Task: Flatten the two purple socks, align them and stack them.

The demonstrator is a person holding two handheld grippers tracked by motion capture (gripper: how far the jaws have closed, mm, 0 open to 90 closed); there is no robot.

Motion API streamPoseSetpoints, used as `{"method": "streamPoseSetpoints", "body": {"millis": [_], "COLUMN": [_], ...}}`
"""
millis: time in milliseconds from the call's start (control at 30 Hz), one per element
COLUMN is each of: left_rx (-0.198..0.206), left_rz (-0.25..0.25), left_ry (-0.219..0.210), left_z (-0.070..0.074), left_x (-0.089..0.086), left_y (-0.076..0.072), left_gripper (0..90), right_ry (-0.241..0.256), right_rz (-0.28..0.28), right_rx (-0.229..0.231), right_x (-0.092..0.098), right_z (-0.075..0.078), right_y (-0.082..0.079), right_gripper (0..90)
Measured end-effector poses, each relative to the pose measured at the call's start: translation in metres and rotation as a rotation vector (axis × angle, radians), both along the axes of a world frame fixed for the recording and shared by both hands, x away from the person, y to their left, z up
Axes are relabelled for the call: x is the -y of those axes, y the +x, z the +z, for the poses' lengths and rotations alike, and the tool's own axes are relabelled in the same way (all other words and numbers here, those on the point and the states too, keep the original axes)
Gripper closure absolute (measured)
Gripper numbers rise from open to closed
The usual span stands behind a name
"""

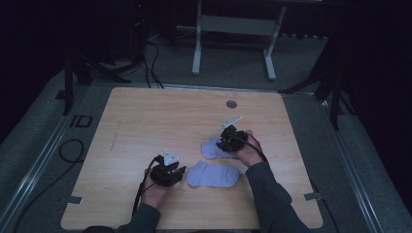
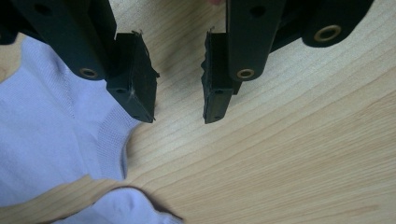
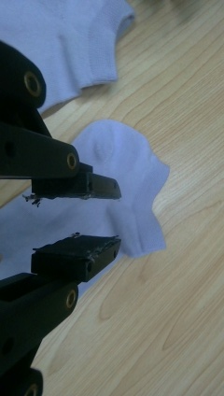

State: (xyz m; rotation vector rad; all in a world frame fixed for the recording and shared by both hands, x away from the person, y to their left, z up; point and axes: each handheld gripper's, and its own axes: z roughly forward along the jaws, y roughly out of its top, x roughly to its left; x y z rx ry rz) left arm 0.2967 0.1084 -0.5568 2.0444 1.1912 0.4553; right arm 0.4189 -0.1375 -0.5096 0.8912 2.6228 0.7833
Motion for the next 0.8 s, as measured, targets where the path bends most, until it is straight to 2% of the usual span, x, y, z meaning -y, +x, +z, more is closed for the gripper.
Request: {"method": "streamPoseSetpoints", "body": {"millis": [233, 500, 800], "left_rx": [-0.002, -0.009, -0.011], "left_rz": [-0.003, -0.013, -0.020], "left_ry": [0.002, 0.005, 0.008], "left_z": [0.000, -0.001, -0.001], "left_x": [0.000, 0.001, 0.003], "left_y": [0.000, 0.000, 0.000], "left_gripper": [64.8, 64.3, 64.2], "right_ry": [-0.015, -0.004, -0.021], "right_rz": [0.034, 0.068, 0.102], "right_rx": [0.000, -0.022, -0.054], "right_x": [-0.010, -0.013, -0.018], "right_z": [-0.009, -0.015, -0.025], "right_y": [0.003, 0.006, 0.011], "right_gripper": [65.0, 61.5, 57.8]}}
